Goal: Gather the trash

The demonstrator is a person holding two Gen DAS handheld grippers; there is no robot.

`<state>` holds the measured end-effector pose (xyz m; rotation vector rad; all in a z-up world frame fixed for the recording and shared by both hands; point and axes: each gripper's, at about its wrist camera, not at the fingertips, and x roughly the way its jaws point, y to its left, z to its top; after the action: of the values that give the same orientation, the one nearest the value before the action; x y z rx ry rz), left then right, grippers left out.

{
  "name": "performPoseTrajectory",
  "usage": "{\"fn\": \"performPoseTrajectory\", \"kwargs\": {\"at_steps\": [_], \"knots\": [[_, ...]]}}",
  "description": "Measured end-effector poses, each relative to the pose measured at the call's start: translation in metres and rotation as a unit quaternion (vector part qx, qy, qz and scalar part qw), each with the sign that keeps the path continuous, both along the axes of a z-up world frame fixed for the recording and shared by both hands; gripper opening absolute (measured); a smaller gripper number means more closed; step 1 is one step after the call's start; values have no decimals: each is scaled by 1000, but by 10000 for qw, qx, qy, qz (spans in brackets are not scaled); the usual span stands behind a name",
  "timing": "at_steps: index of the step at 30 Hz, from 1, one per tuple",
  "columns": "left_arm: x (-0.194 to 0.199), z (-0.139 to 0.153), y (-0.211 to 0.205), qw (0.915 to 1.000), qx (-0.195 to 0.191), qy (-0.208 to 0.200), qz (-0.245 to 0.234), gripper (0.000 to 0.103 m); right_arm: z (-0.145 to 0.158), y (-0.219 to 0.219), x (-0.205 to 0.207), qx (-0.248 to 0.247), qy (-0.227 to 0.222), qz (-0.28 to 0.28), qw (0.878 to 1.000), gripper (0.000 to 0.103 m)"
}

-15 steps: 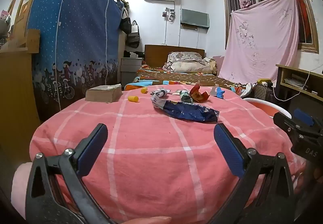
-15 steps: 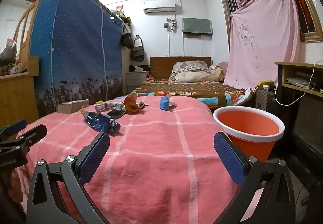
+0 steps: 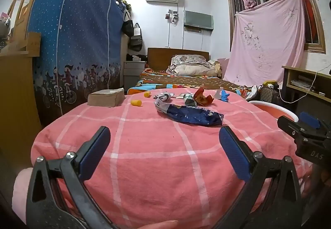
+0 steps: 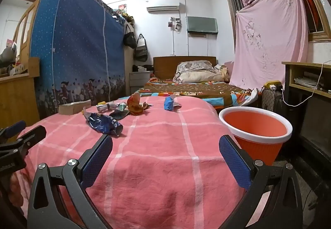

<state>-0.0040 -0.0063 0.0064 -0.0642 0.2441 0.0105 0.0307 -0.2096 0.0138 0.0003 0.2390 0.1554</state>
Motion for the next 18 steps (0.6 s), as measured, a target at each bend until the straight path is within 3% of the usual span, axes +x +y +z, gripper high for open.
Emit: {"fn": "performPoseTrajectory", "kwargs": {"at_steps": [18], "knots": [[-2, 0, 1, 10000, 3, -30, 9, 89, 3, 1, -1, -40, 21, 3, 10000, 103]]}}
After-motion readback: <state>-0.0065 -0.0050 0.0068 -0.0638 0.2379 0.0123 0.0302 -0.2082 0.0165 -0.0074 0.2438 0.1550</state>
